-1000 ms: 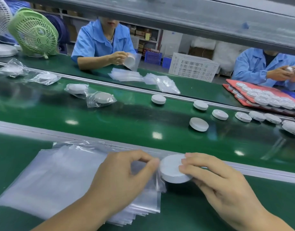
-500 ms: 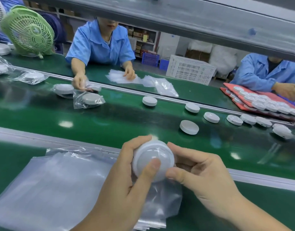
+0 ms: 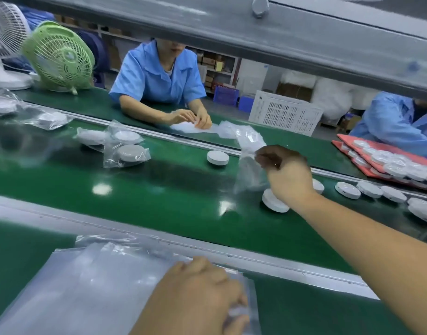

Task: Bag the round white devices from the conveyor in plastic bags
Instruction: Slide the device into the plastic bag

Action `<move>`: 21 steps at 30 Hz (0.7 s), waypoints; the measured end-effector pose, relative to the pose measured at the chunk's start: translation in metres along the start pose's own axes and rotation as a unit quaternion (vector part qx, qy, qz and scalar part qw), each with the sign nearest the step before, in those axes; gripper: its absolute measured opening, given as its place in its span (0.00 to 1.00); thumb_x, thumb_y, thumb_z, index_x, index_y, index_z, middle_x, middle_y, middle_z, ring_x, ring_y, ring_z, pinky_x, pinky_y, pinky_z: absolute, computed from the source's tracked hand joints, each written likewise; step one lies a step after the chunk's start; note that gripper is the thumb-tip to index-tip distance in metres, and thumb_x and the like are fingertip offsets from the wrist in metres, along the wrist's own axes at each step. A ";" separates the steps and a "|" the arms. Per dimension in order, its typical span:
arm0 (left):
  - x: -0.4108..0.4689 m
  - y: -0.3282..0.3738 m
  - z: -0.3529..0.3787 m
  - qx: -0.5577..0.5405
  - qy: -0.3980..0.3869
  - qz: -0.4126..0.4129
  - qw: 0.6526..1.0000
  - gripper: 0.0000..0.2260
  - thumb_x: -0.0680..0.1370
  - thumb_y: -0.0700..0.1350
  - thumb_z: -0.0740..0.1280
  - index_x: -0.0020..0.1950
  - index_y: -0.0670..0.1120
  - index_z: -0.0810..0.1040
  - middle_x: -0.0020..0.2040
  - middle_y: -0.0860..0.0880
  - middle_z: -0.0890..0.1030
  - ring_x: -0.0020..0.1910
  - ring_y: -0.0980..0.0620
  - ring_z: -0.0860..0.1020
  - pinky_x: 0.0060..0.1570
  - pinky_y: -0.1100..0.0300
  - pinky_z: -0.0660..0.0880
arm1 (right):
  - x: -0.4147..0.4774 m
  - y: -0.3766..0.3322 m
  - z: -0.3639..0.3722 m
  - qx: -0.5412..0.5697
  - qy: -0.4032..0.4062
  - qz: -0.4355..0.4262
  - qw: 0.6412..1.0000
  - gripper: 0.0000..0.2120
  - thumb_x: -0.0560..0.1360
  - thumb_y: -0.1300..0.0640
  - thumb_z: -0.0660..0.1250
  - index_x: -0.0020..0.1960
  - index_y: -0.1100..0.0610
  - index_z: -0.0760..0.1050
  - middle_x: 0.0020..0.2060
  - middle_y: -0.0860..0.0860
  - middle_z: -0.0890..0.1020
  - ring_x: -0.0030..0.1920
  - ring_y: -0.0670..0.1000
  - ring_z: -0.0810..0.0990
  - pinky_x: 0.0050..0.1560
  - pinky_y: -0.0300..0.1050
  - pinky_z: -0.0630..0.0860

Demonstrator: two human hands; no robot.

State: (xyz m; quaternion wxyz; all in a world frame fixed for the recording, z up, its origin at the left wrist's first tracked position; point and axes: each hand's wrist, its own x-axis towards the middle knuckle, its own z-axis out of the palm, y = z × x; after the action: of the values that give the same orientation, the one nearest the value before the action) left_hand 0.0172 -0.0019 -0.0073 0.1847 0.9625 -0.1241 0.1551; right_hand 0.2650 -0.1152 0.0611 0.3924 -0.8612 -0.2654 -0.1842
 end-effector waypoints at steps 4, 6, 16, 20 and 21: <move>0.002 -0.001 0.000 -0.034 -0.092 -0.008 0.995 0.15 0.74 0.62 0.56 0.50 0.70 0.82 0.51 0.71 0.79 0.50 0.64 0.78 0.48 0.70 0.72 | 0.039 0.036 0.041 -0.177 -0.122 0.059 0.975 0.11 0.84 0.55 0.64 0.60 0.45 0.82 0.57 0.44 0.85 0.46 0.47 0.79 0.40 0.40 0.71; -0.001 0.004 0.005 0.003 -0.104 -0.047 0.993 0.15 0.70 0.67 0.53 0.40 0.72 0.80 0.41 0.76 0.76 0.42 0.73 0.76 0.38 0.77 0.71 | 0.031 0.048 0.055 -0.203 -0.261 0.089 0.940 0.14 0.84 0.46 0.60 0.67 0.44 0.78 0.59 0.45 0.82 0.48 0.48 0.78 0.38 0.39 0.69; -0.007 -0.004 0.010 -0.132 -0.050 -0.041 0.989 0.15 0.71 0.68 0.58 0.56 0.82 0.65 0.55 0.85 0.66 0.60 0.72 0.65 0.67 0.67 0.58 | -0.031 0.072 -0.013 -0.211 -0.195 -0.004 0.958 0.06 0.79 0.65 0.63 0.56 0.59 0.73 0.42 0.53 0.80 0.42 0.58 0.78 0.46 0.54 0.77; -0.009 0.002 0.015 -0.149 0.057 -0.113 0.981 0.16 0.66 0.62 0.62 0.49 0.83 0.65 0.49 0.85 0.69 0.58 0.72 0.71 0.60 0.73 0.66 | -0.103 0.042 -0.060 -0.098 -0.075 -0.101 0.987 0.18 0.79 0.59 0.73 0.67 0.47 0.80 0.57 0.36 0.83 0.50 0.30 0.79 0.53 0.24 0.70; -0.010 0.003 0.017 -0.155 0.084 -0.115 0.978 0.14 0.66 0.62 0.63 0.47 0.82 0.69 0.49 0.84 0.71 0.57 0.72 0.72 0.57 0.74 0.68 | -0.124 0.034 -0.070 -0.097 -0.056 -0.162 0.980 0.17 0.78 0.59 0.74 0.65 0.46 0.81 0.59 0.35 0.82 0.54 0.30 0.79 0.58 0.26 0.70</move>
State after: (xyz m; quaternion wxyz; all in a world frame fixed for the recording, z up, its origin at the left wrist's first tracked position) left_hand 0.0115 -0.0095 -0.0251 0.3581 0.9136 -0.0194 0.1916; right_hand 0.1797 -0.2266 0.0200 0.2566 -0.8495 -0.4041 -0.2220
